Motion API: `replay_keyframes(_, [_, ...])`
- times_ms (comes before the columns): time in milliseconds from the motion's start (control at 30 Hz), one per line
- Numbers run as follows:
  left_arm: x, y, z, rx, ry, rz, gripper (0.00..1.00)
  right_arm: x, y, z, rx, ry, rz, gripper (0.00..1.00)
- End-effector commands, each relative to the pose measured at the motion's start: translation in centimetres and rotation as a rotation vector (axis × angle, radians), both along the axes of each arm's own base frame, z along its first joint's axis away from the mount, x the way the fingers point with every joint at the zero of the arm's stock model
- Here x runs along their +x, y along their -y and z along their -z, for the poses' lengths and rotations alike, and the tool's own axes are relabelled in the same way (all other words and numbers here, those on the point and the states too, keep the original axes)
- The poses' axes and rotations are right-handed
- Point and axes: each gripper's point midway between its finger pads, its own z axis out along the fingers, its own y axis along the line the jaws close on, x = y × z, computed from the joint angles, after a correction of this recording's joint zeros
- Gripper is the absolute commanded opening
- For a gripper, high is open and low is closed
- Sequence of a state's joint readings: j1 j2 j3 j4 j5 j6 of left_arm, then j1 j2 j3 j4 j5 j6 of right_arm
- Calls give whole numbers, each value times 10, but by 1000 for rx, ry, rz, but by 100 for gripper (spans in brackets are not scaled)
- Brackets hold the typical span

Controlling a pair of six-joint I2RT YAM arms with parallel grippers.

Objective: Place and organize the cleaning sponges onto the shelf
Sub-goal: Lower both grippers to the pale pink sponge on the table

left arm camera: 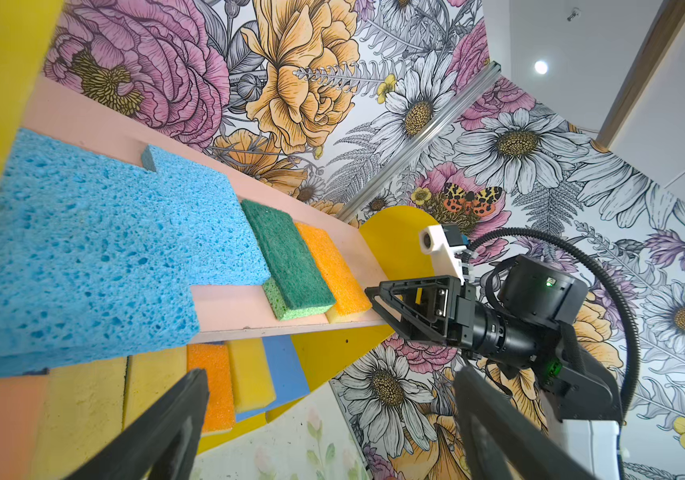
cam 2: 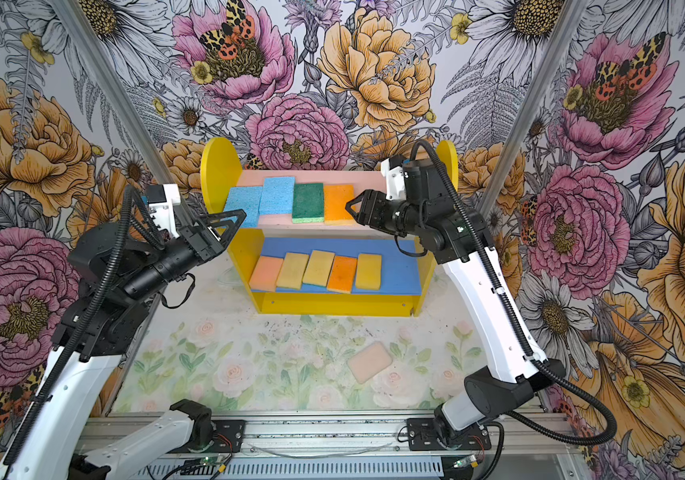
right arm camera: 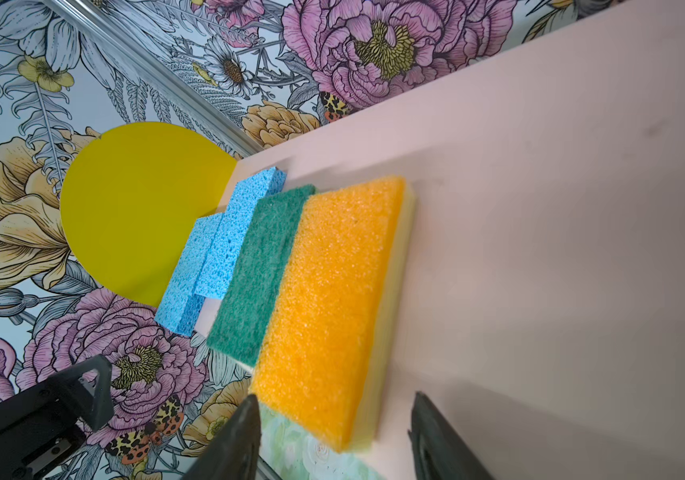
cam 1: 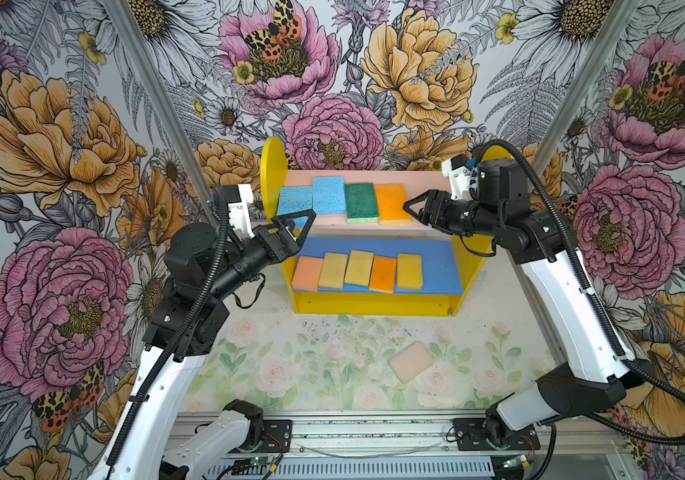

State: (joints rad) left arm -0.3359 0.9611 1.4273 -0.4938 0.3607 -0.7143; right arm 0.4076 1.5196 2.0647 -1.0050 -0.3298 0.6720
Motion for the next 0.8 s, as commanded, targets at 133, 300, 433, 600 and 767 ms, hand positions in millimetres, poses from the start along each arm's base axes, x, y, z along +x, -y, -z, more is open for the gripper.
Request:
replay_keyframes(133, [-23, -12, -15, 37, 56, -2, 99, -25, 17, -31, 8, 108, 0, 60])
replay_keyframes(300, [-62, -10, -15, 21, 83, 79, 99, -93, 12, -34, 52, 121, -123, 60])
replay_keyframes(433, [-86, 5, 32, -1, -16, 196, 99, -145, 29, 29, 33, -51, -128, 60])
replay_keyframes(600, [-94, 32, 122, 59, -179, 257, 99, -190, 46, 151, -27, -348, -59, 60])
replay_keyframes(767, [-89, 61, 200, 224, -265, 220, 99, -202, 71, 270, -157, -568, 110, 61])
